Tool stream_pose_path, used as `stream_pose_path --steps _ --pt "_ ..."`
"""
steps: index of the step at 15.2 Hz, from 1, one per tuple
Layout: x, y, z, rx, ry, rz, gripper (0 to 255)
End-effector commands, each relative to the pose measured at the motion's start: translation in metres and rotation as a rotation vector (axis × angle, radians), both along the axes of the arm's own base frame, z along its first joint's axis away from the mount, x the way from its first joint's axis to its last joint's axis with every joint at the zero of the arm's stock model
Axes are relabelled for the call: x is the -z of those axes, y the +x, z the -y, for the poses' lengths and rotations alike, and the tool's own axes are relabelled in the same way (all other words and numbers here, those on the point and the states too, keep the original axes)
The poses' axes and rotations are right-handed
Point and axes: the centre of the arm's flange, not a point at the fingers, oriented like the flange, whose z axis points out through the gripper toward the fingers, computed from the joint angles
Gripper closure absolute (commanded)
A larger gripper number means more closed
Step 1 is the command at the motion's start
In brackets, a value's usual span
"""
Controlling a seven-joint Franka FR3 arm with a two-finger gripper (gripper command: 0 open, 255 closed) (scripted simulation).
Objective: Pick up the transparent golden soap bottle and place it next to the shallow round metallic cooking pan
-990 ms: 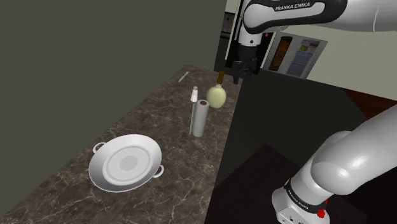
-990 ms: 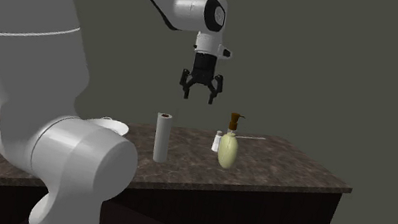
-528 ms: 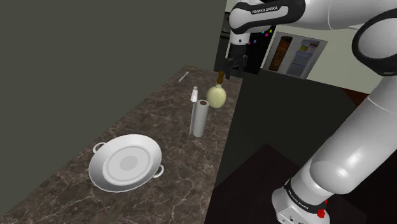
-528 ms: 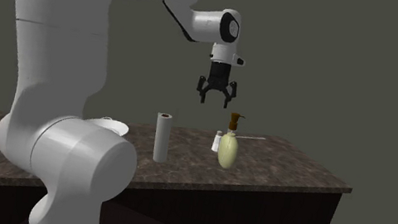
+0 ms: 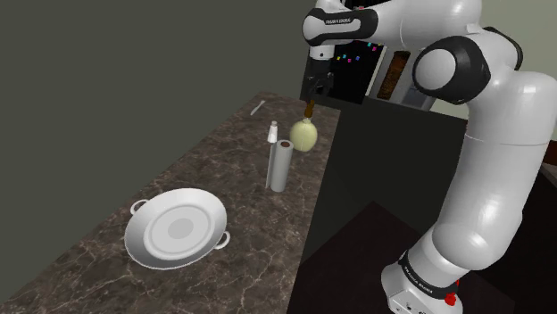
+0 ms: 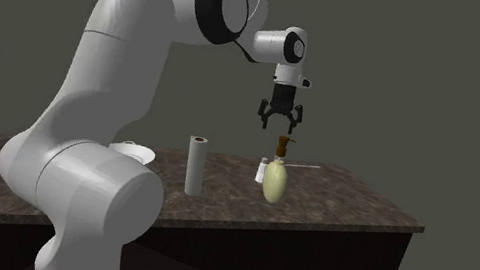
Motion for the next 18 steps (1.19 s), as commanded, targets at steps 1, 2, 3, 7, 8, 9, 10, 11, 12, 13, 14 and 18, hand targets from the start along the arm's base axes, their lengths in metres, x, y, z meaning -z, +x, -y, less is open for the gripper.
stream_pose_path --steps 1,2,3,7,8,9,10,11,12,13,14,18 --pt "0.006 0.022 0.013 0.007 -0.003 -0.001 0" --pt "0.008 0.033 0.019 0.011 -0.004 -0.001 0" --pt "0.011 0.044 0.026 0.015 -0.005 -0.001 0" --pt "0.032 0.041 0.026 0.015 -0.005 -0.001 0" --pt "0.037 0.040 0.027 0.015 -0.005 -0.001 0" --pt "0.042 0.040 0.027 0.015 -0.005 -0.001 0" --pt "0.047 0.039 0.027 0.015 -0.005 -0.001 0" --pt "0.050 0.039 0.027 0.015 -0.005 -0.001 0" --pt "0.050 0.038 0.027 0.015 -0.005 -0.001 0" --pt "0.050 0.038 0.027 0.015 -0.005 -0.001 0" --pt "0.050 0.038 0.027 0.015 -0.005 -0.001 0" --pt "0.050 0.038 0.027 0.015 -0.005 -0.001 0"
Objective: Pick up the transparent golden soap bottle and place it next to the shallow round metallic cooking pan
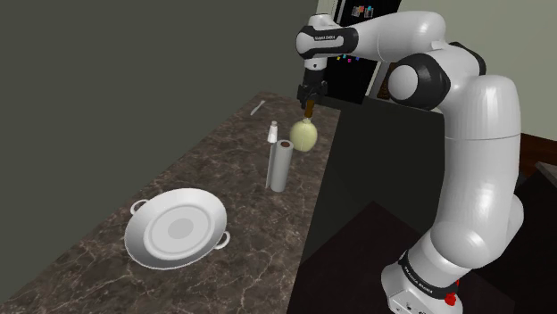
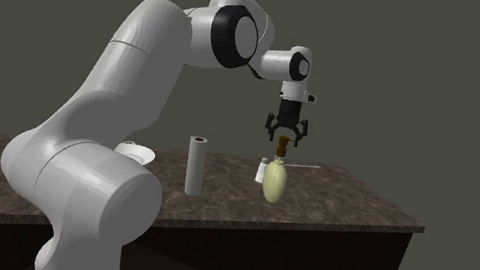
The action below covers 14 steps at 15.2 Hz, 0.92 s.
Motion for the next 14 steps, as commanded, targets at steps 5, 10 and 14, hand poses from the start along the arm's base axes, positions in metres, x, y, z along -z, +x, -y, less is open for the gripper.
stream_pose_path --steps 5,10,14 --pt "0.000 0.000 0.000 0.000 0.000 0.000 255" --pt "0.000 0.000 0.000 0.000 0.000 0.000 255" --pt "-0.016 0.000 0.000 0.000 0.000 0.000 255"
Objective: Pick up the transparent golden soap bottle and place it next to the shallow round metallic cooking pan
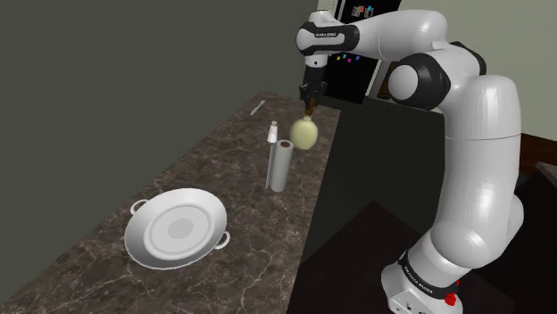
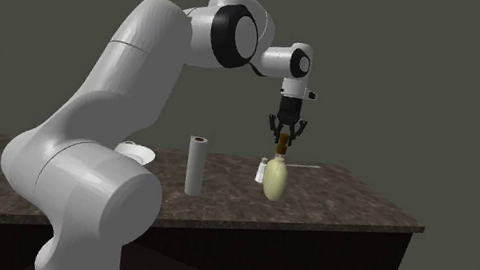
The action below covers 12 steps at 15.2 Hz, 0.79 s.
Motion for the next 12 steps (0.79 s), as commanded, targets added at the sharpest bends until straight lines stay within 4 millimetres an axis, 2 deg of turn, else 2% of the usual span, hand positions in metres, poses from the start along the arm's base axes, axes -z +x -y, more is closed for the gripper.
stream_pose_path --steps 1,12 --pt "-0.010 0.000 0.000 0.000 0.000 0.000 255" --pt "-0.068 0.000 0.000 0.000 0.000 0.000 255"
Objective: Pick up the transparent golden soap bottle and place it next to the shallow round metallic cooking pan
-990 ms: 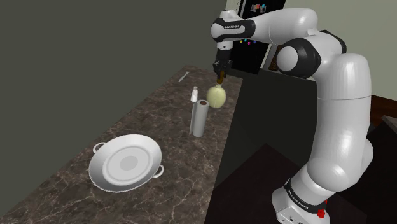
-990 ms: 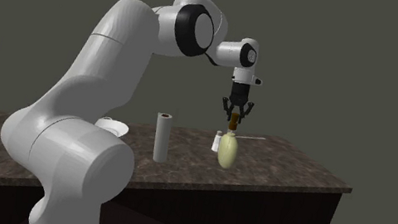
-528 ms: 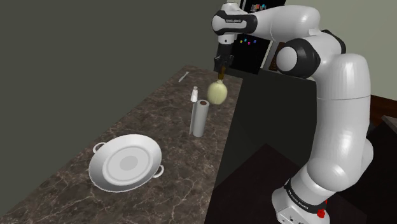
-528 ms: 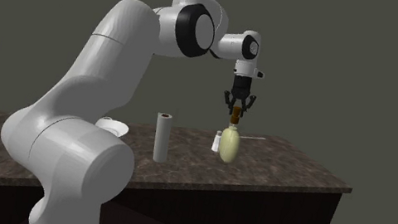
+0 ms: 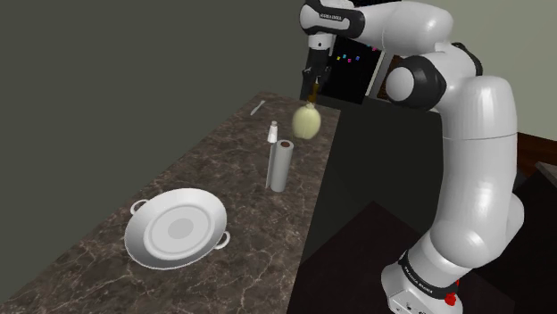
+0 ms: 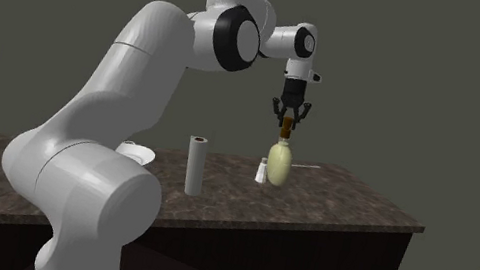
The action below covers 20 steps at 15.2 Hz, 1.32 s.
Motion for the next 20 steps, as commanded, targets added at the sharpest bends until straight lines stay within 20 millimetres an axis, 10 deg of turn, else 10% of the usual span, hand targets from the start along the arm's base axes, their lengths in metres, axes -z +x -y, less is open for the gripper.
stream_pose_path --steps 1,7,20 --pt "-0.011 0.000 0.000 0.000 0.000 0.000 255" --pt "-0.039 0.000 0.000 0.000 0.000 0.000 255" --pt "-0.039 -0.055 -0.163 0.000 0.000 0.000 255"
